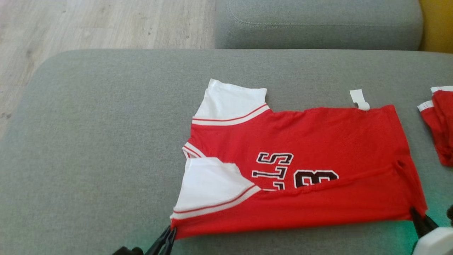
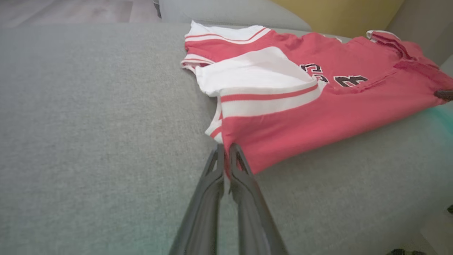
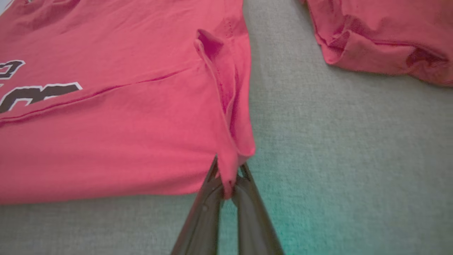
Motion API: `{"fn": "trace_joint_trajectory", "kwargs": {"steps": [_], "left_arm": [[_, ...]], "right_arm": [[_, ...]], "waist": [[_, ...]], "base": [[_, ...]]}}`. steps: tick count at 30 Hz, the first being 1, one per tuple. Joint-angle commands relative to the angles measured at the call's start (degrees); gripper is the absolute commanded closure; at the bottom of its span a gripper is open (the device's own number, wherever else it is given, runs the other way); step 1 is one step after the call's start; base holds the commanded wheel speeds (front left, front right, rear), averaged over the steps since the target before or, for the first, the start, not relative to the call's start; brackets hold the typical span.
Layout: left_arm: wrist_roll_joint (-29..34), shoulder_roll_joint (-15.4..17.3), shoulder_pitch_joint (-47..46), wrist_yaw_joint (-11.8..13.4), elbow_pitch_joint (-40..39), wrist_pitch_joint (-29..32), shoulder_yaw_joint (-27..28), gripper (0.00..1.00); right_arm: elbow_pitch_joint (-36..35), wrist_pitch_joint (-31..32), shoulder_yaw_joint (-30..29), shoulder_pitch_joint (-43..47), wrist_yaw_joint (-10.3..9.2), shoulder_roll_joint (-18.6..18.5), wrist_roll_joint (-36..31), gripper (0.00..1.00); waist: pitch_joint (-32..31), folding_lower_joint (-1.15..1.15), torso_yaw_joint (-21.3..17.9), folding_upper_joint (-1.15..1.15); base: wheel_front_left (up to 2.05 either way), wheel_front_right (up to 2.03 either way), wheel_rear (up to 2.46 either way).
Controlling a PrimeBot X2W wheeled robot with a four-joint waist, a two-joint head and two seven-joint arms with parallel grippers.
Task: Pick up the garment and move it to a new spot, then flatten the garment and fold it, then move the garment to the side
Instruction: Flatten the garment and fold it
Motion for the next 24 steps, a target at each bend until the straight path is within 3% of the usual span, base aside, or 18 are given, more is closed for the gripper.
{"fn": "trace_joint_trajectory", "kwargs": {"steps": [1,4,5,6,7,8,10,11,12,18,21,24], "left_arm": [[-0.86,1.79,-1.39,0.40,-1.92,0.47,2.02,1.00],[-1.40,2.13,-1.04,0.57,-2.33,1.73,2.01,1.00],[-1.51,2.17,-1.11,0.63,-2.32,1.86,2.05,1.00],[-1.72,2.16,-1.15,0.59,-2.14,2.11,2.05,1.00],[-1.89,2.20,-1.20,0.51,-1.87,2.39,1.99,1.00],[-2.45,2.08,-1.15,0.28,-1.56,2.79,2.00,1.00],[-4.47,1.51,-0.80,-0.51,-1.07,3.78,2.18,1.00],[-4.94,1.42,-0.73,-0.50,-1.17,4.15,2.29,0.22],[-5.18,1.37,-0.73,-0.27,-1.51,4.21,2.51,0.00],[-4.64,3.14,-4.53,1.09,-5.78,4.68,4.74,0.00],[-4.43,4.78,-8.34,0.37,-7.63,5.97,5.85,0.00],[-3.40,8.17,-16.98,-1.88,-9.38,8.92,7.01,0.00]], "right_arm": [[-2.76,0.36,-0.50,0.32,-0.05,-2.33,-0.21,1.00],[-4.81,1.73,-1.54,1.68,-0.05,-1.29,-0.54,1.00],[-5.34,2.13,-1.73,1.96,-0.05,-0.90,-0.89,0.73],[-5.82,2.61,-1.93,2.15,-0.05,-0.39,-1.23,0.56],[-6.27,3.10,-2.04,2.27,-0.05,0.14,-1.43,0.19],[-6.71,3.43,-2.26,2.27,-0.05,0.57,-1.71,0.00],[-7.57,3.38,-3.22,2.16,-0.05,1.32,-2.79,0.00],[-7.98,3.29,-3.73,2.15,-0.05,1.54,-3.68,0.00],[-8.42,3.16,-4.18,2.07,-0.05,1.85,-4.35,0.00],[-12.73,0.54,-3.50,0.07,-0.05,3.25,-7.61,0.00],[-14.19,-0.79,-2.83,-1.02,-0.05,3.79,-8.07,0.00],[-15.79,-2.20,-1.86,-3.02,-0.05,4.77,-8.83,0.00]], "waist": [[0.03,0.01,-0.21,0.00],[0.10,0.01,-0.64,0.00],[0.14,0.01,-0.78,0.00],[0.19,0.01,-0.98,0.00],[0.26,0.01,-1.24,0.00],[0.36,0.01,-1.55,0.00],[0.58,0.01,-2.10,0.00],[0.70,0.01,-2.37,0.00],[0.86,0.01,-2.67,0.00],[2.98,0.01,-4.96,0.00],[4.40,0.01,-5.87,0.00],[6.61,0.01,-7.37,0.00]], "base": [[0.00,0.00,0.00],[0.00,0.00,0.00],[0.00,0.00,0.00],[0.00,0.00,0.00],[0.00,0.00,0.00],[0.00,0.00,0.00],[0.00,0.00,0.00],[0.00,0.00,0.00],[0.00,0.00,0.00],[0.00,0.00,0.00],[0.00,0.00,0.00],[0.00,0.00,0.00]]}}
